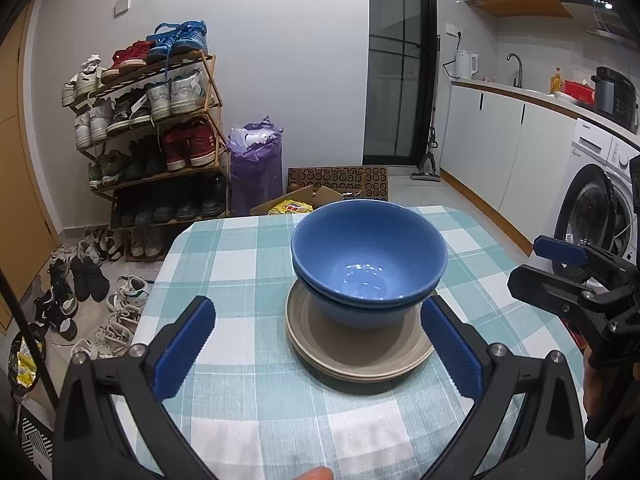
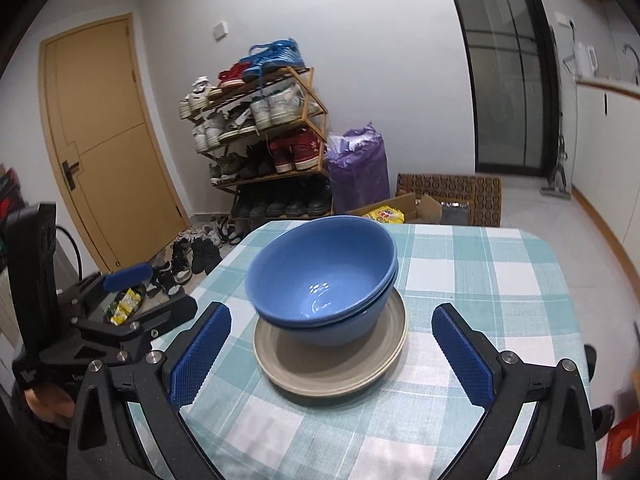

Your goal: Organize plates and bowls

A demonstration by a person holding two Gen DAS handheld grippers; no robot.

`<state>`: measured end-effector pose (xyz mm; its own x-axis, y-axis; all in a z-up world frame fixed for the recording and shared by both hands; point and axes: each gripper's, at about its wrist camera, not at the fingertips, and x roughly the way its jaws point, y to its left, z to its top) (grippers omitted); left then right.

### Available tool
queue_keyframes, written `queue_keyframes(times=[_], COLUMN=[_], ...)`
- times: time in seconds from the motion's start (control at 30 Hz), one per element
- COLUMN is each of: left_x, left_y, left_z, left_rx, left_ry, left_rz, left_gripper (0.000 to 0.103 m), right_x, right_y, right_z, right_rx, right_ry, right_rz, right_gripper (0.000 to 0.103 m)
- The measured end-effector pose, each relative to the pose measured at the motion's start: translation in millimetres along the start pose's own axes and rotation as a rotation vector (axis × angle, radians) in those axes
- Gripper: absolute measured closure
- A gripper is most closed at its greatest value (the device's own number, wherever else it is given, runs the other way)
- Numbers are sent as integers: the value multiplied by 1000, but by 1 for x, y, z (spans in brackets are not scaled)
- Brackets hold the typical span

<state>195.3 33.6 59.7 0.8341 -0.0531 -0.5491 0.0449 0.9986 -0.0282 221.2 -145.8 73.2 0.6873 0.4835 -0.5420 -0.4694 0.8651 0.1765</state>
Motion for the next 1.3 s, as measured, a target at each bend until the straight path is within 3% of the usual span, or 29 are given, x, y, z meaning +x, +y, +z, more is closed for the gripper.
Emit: queue_keyframes(times=[0.33,0.83,1.3], left_x=[-24,-20,-7], left_y=[0,6,10], left_z=[-30,-79,-96], left_rx=[-14,-33,-65], left_ry=[-61,-83,-95], left_rz=[75,90,108], left_gripper=[0,0,0], right_x=[-22,-10,-3], right_y=[17,6,13], right_z=[-38,-85,-98], right_rx=[-62,9,-29], right_ry=[-89,-61,-85], right_rz=[-22,-1,-16], right_gripper=[1,1,1])
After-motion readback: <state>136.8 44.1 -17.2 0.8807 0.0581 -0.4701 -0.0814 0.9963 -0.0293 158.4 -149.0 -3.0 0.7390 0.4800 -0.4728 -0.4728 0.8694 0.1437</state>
